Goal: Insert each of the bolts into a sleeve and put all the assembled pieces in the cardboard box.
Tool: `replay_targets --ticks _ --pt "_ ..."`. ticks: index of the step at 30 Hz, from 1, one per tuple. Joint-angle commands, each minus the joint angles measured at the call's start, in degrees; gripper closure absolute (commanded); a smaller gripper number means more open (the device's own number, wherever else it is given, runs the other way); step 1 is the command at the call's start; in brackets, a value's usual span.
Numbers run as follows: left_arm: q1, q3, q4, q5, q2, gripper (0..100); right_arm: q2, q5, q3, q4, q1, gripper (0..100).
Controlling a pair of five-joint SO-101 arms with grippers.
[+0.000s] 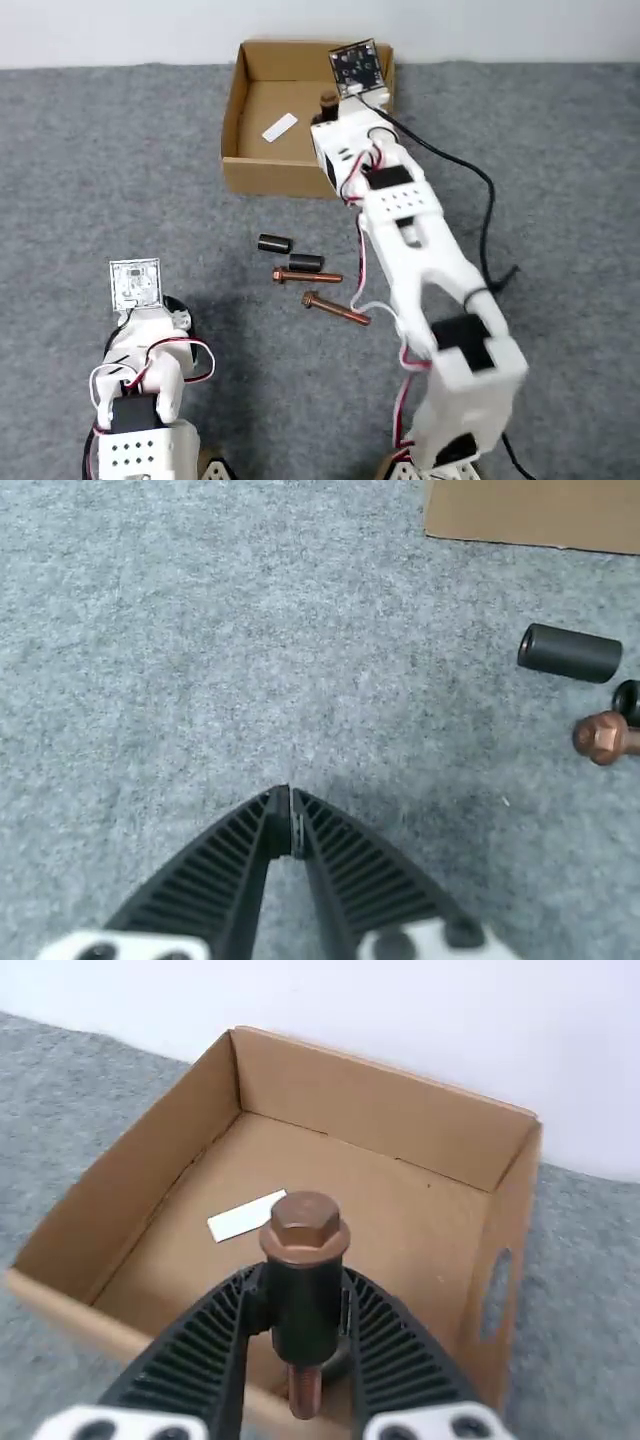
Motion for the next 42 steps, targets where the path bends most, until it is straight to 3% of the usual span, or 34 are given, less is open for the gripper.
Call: replay_targets --ticks 1,6,11,18,28,42 --pt "-0.35 -0.22 0.18 -0.62 -0.18 99 6.20 0.70 -11.96 -1.80 0.75 99.1" --pt "-0.35 -0.22 0.18 -0.62 -0.09 99 15.78 0.88 -20.22 -0.48 0.31 99.1" --pt "-0.35 -0.22 0.18 -0.62 -0.09 99 20.18 4.40 -24.79 11.91 -1.36 98.2" --pt "-0.35 -0.22 0.18 -0.62 -0.09 99 20.35 4.13 -26.29 19.12 -2.59 78.8" --pt "-0.35 -0.22 0.18 -0.62 -0.09 99 9.27 4.22 -26.29 28.18 -4.09 99.5" --pt "-0.35 -0.22 0.18 -0.62 -0.09 99 0.04 4.40 -26.29 54.46 -10.59 99.1"
